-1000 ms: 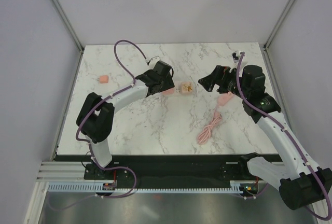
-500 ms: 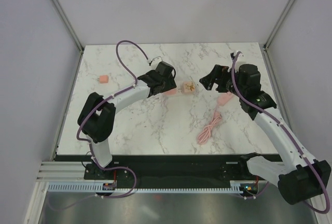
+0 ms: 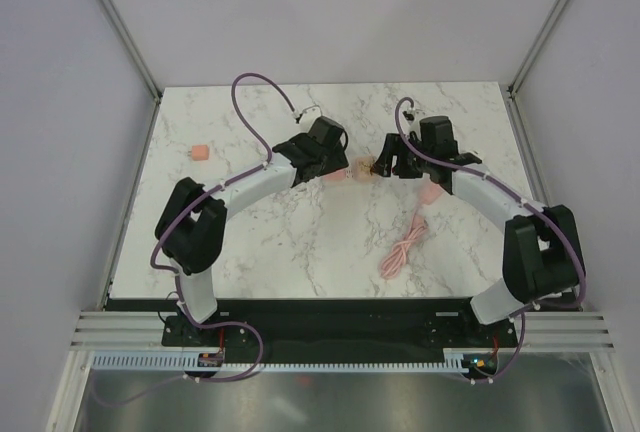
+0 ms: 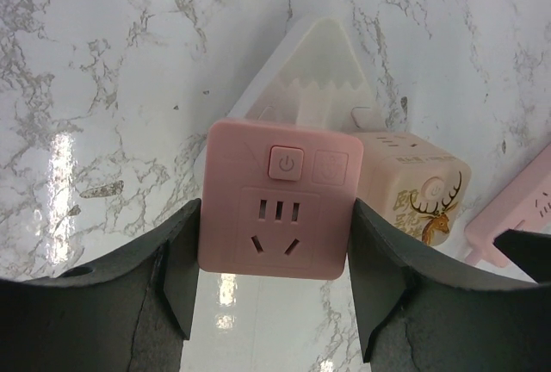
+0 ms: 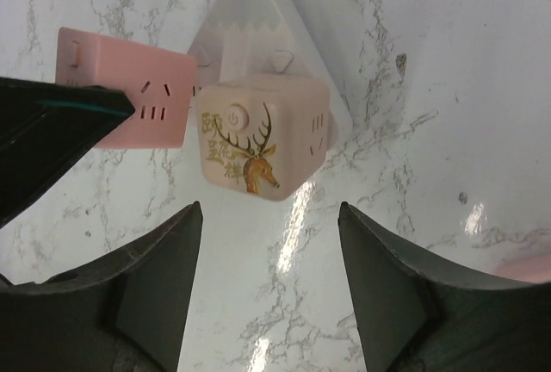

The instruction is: Insert the plug

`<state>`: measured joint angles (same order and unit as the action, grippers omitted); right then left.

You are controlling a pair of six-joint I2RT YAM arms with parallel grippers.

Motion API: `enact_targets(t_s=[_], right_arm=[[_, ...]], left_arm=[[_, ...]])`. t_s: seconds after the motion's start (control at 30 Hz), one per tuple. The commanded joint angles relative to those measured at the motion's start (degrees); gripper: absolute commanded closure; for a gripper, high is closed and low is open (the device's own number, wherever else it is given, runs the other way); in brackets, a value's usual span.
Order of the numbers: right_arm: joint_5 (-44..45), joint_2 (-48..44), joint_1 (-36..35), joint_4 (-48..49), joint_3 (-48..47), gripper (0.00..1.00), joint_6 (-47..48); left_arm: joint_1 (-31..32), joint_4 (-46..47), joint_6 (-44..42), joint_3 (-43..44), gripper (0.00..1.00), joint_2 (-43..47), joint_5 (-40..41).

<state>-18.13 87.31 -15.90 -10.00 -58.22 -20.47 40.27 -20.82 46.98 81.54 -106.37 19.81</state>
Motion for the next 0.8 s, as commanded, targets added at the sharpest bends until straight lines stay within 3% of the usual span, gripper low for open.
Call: enact_targets(t_s=[0.0,0.47,0.77], right_arm=[[-1.82,4.09,0.61,3.76,-4.97,0.28,2.72],[-5.69,14.81,0.96,7.27,-8.14,0.39,1.58],[-6.57,16.14,0.87,8.15,-7.53,0.45,1.31]], left_arm=[[0.42,1.75,-0.75,3.36,0.98,-0.42,3.65],[0.51,-0.80,-0.05,3.89,0.98,-2.79,3.21],[0.95,-3.44,-0.22,4.24,0.98,-1.92,8.21]])
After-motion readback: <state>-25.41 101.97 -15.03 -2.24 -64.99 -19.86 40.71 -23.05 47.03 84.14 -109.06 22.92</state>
